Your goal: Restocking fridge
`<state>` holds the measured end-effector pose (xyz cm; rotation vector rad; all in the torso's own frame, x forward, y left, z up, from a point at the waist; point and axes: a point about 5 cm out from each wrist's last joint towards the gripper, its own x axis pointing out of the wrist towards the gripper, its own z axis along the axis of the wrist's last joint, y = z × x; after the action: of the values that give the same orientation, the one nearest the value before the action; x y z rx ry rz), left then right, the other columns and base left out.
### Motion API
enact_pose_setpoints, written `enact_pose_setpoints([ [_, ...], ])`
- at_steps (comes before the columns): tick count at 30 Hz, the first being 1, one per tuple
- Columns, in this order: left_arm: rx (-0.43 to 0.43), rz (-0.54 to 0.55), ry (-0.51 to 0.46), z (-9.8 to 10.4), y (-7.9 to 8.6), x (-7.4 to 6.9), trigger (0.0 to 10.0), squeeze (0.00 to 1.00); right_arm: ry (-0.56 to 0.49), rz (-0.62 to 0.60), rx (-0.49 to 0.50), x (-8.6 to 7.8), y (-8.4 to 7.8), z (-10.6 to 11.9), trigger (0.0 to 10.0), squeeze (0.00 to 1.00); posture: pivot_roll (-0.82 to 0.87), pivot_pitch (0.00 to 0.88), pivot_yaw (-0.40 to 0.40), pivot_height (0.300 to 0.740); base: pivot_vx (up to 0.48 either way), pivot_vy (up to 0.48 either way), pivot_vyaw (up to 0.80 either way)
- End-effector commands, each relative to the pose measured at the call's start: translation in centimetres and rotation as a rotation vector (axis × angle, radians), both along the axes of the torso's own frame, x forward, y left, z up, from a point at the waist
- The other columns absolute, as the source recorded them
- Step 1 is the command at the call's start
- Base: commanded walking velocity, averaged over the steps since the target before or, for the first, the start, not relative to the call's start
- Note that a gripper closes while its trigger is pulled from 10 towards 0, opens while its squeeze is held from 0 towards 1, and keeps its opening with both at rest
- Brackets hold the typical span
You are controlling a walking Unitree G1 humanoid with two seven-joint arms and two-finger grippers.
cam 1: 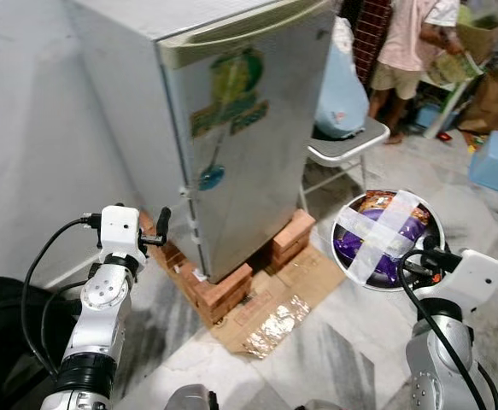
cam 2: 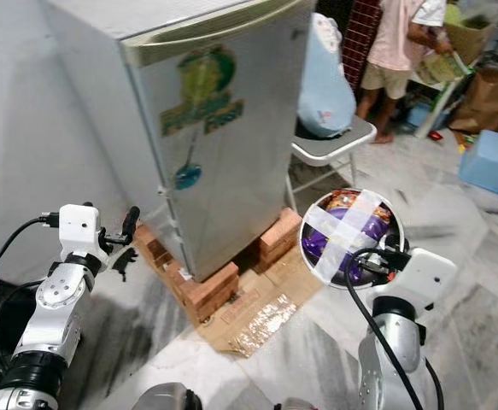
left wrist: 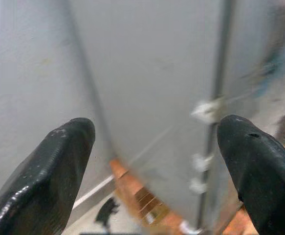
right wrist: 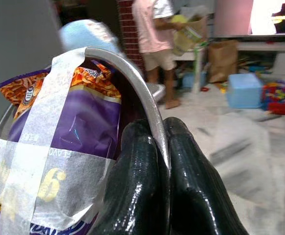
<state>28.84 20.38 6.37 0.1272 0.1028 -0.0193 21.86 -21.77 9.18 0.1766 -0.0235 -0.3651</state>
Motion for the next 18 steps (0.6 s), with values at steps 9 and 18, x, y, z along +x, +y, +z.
enact_pose_setpoints([
  [9, 0.008, -0.019, -0.018, 0.4, -0.6, 0.5, 10.0, 0.0, -0.012, -0.022, -0.009, -0.2, -0.8, 0.6, 10.0, 0.0, 0.02, 0.0, 0.002, 0.74, 0.0, 0.16, 0.0],
  [18, -0.034, -0.106, -0.035, 0.6, -1.5, 0.5, 10.0, 0.0, -0.011, -0.018, -0.019, -0.1, -0.8, 0.8, 10.0, 0.0, 0.02, 0.0, -0.001, 0.74, 0.079, 0.0, -0.51],
])
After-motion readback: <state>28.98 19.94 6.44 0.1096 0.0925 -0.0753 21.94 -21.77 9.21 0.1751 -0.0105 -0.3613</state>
